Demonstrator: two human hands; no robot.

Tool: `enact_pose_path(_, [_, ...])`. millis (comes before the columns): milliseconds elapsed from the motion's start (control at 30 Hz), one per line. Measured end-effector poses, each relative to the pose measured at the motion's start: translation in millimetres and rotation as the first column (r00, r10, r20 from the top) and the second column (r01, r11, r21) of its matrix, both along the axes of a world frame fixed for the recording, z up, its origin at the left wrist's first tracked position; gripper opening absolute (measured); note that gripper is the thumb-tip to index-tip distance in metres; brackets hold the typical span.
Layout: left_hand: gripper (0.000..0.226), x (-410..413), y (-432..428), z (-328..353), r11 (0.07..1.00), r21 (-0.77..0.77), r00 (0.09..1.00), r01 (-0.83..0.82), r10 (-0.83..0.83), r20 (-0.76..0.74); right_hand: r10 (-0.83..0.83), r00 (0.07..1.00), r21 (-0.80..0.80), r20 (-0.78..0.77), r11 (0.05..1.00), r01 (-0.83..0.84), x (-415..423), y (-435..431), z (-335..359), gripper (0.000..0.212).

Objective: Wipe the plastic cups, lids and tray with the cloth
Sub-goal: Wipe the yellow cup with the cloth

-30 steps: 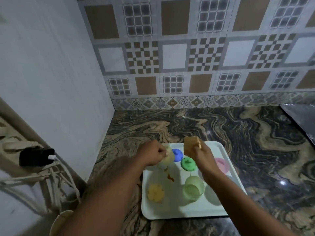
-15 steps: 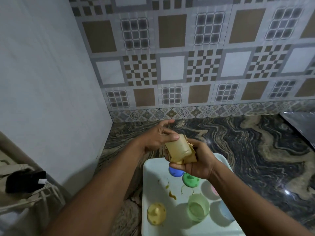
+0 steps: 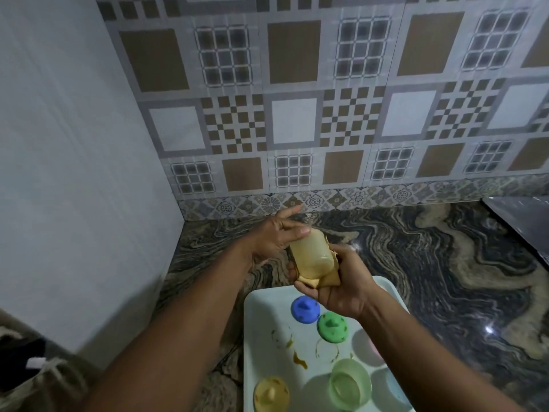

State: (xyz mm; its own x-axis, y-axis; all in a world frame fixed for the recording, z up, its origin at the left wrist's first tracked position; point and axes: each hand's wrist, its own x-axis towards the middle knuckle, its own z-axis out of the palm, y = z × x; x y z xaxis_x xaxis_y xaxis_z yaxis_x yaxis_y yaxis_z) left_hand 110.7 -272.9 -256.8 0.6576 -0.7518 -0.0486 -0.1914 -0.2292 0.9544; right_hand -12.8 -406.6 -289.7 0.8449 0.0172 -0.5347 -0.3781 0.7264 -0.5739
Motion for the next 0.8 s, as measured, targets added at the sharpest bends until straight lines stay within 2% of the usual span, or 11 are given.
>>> enact_pose_path(33, [0.029, 0.9, -1.7, -0.2, 1.000, 0.019, 1.000, -0.012, 0.012, 0.009, -0.032, 0.999, -0.037, 0.014, 0.999, 0.033, 3.2, -1.0, 0.1, 0.054])
enact_pose_path(133, [0.031, 2.3, -7.4, 7.4, 0.997, 0.082, 0.997, -0.016, 0.010, 0.071, -0.132, 0.987, -0.305, 0.087, 0.940, 0.153, 14.5, -8.7, 0.4, 0.042])
enact_pose_path(200, [0.025, 4.4, -11.6, 10.0, 0.995, 0.097, 0.994, 0.009, -0.020, 0.106, -0.136, 0.982, -0.369, 0.129, 0.913, 0.175, 19.2, -11.2, 0.8, 0.041])
enact_pose_path(300, [0.021, 7.4, -13.9, 8.4, 0.999, 0.040, 0.998, 0.036, -0.038, 0.055, -0.089, 0.994, -0.173, 0.066, 0.980, 0.099, 17.8, -5.3, 1.8, 0.044])
enact_pose_path(400, [0.019, 6.9, -11.5, -1.8, 0.995, -0.100, 0.994, -0.017, 0.006, -0.113, -0.046, 0.999, 0.023, -0.009, 0.999, 0.047, 13.2, -2.6, 1.2, 0.051])
enact_pose_path(467, [0.018, 3.5, -11.4, -6.5, 0.989, -0.124, 0.984, -0.078, 0.056, -0.167, -0.063, 0.998, -0.004, -0.022, 0.998, 0.062, 14.1, -6.1, 2.1, 0.050])
enact_pose_path(533, [0.022, 2.6, -13.1, -4.7, 0.995, -0.053, 0.994, -0.088, 0.085, -0.070, -0.110, 0.994, -0.134, 0.003, 0.985, 0.110, 16.5, -13.1, 1.7, 0.044])
enact_pose_path(633, [0.027, 2.9, -19.8, 5.6, 0.999, 0.054, 0.997, -0.004, 0.000, 0.074, -0.175, 0.981, -0.283, 0.084, 0.940, 0.192, 18.2, -21.5, 1.8, 0.037])
enact_pose_path(700, [0.023, 2.3, -25.4, 9.2, 0.997, 0.074, 0.996, 0.033, -0.039, 0.086, -0.139, 0.988, -0.193, 0.072, 0.970, 0.151, 18.4, -22.1, 1.5, 0.041])
enact_pose_path(800, [0.015, 0.6, -28.3, 8.1, 0.996, -0.089, 0.996, 0.030, -0.037, -0.076, -0.039, 0.999, 0.048, 0.008, 0.998, 0.039, 13.5, -19.2, 0.2, 0.052])
